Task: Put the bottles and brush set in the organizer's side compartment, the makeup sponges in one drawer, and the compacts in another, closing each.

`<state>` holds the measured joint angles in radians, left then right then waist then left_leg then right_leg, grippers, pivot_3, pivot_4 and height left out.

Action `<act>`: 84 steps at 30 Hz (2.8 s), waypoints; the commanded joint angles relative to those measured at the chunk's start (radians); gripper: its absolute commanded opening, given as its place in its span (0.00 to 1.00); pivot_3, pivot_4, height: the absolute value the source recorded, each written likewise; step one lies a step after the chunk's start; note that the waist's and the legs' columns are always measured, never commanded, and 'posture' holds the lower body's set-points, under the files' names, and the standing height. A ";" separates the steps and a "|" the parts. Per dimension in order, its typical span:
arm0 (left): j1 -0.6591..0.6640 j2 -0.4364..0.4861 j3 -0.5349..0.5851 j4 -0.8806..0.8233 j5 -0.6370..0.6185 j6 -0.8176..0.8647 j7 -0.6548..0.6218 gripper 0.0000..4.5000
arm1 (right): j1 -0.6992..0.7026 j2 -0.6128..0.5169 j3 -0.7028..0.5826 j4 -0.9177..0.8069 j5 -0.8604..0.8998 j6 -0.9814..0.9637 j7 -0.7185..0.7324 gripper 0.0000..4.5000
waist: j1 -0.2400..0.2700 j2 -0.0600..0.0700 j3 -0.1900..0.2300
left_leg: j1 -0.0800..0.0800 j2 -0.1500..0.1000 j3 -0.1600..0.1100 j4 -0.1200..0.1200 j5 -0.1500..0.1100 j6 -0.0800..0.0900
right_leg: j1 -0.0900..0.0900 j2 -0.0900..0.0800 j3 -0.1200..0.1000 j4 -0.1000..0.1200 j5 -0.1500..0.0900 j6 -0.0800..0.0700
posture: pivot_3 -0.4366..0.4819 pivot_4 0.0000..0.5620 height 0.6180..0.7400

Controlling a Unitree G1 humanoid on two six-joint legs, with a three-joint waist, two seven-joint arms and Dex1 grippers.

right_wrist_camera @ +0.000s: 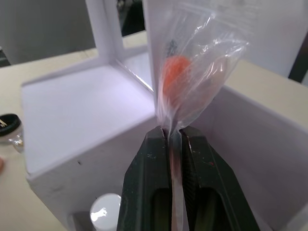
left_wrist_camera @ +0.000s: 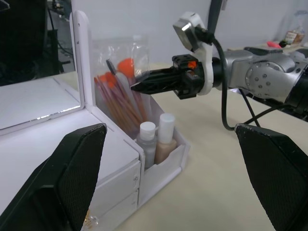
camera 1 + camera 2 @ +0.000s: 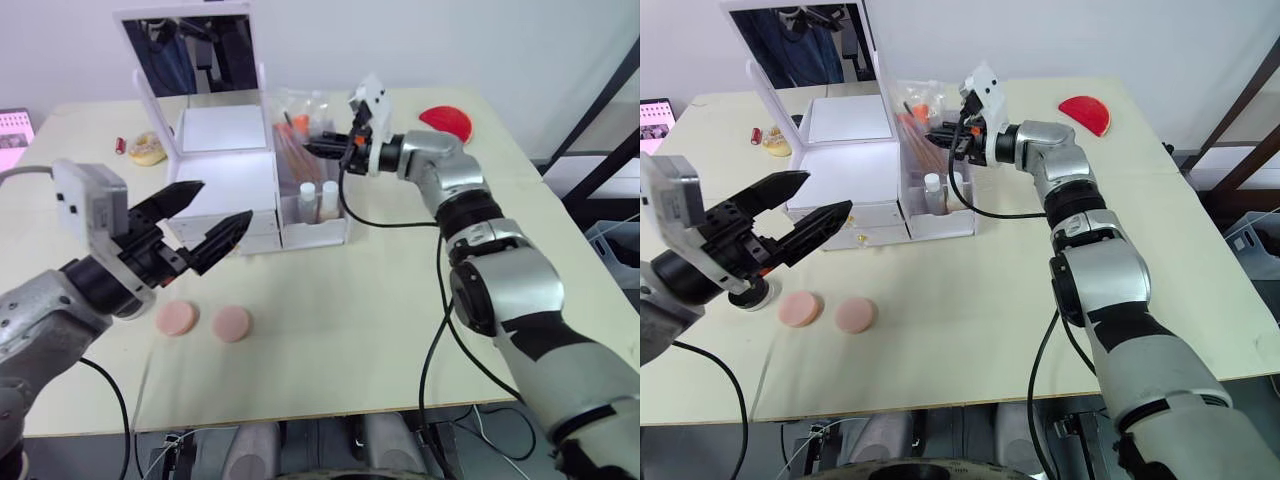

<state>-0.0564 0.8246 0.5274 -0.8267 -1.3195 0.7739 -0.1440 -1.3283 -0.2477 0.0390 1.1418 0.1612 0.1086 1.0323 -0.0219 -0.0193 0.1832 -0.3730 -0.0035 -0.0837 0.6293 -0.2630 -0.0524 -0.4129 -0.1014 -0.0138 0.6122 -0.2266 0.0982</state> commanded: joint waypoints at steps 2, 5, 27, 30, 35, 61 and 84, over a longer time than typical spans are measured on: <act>0.003 0.021 0.017 -0.011 -0.015 -0.038 0.006 1.00 | -0.050 0.011 -0.009 0.012 -0.029 -0.010 -0.007 0.00 | -0.001 0.000 0.000 | 0.000 0.000 0.000 0.000 0.000 0.000 | 0.000 0.000 0.000 0.000 0.000 0.000 | 0.48 0.27 1.00; 0.011 0.024 0.016 -0.007 -0.013 -0.045 0.000 1.00 | -0.055 0.012 -0.013 0.027 -0.047 -0.009 -0.022 0.09 | -0.001 0.000 0.000 | 0.000 0.000 0.000 0.000 0.000 0.000 | 0.000 0.000 0.000 0.000 0.000 0.000 | 0.48 0.27 1.00; 0.010 0.040 -0.021 0.016 -0.042 -0.059 -0.024 1.00 | -0.118 -0.046 -0.088 -0.044 -0.033 0.020 -0.042 0.99 | 0.000 0.000 0.000 | 0.000 0.000 0.000 0.000 0.000 0.000 | 0.000 0.000 0.000 0.000 0.000 0.000 | 0.48 0.27 1.00; 0.009 0.040 -0.028 0.020 -0.043 -0.062 -0.027 1.00 | -0.115 -0.044 -0.077 -0.078 -0.034 0.036 -0.023 0.99 | -0.002 0.000 0.000 | 0.000 0.000 0.000 0.000 0.000 0.000 | 0.000 0.000 0.001 0.000 0.000 0.000 | 0.48 0.27 1.00; 0.020 0.042 -0.033 0.023 -0.038 -0.062 -0.043 1.00 | -0.040 -0.073 -0.037 -0.301 -0.025 0.149 0.037 0.99 | 0.000 0.000 0.000 | 0.000 0.000 0.000 0.000 0.000 0.000 | -0.001 0.000 0.001 0.000 0.000 0.000 | 0.48 0.27 1.00; 0.541 0.114 0.434 0.747 0.578 -0.322 -0.867 1.00 | 1.256 -0.728 -0.593 -1.333 0.315 0.508 0.193 0.99 | 0.009 -0.003 0.000 | -0.007 0.001 0.010 0.002 -0.001 0.000 | -0.003 -0.001 0.006 -0.017 -0.002 0.001 | 0.48 0.27 1.00; 0.451 0.106 0.402 0.938 0.701 -0.473 -0.983 1.00 | 1.331 -0.721 -0.587 -1.257 0.361 0.329 0.134 0.99 | 0.007 -0.004 -0.001 | -0.001 0.012 0.020 0.000 -0.005 0.004 | -0.005 0.005 0.009 -0.013 0.001 -0.003 | 0.48 0.27 1.00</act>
<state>0.3884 0.9371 0.9235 0.1693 -0.6011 0.2897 -1.1289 0.0195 -0.9719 -0.5452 -0.0556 0.4884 0.4226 1.1831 -0.0149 -0.0230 0.1824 -0.3742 0.0088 -0.0638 0.6289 -0.2679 -0.0488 -0.4184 -0.0960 -0.0049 0.5996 -0.2259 0.0955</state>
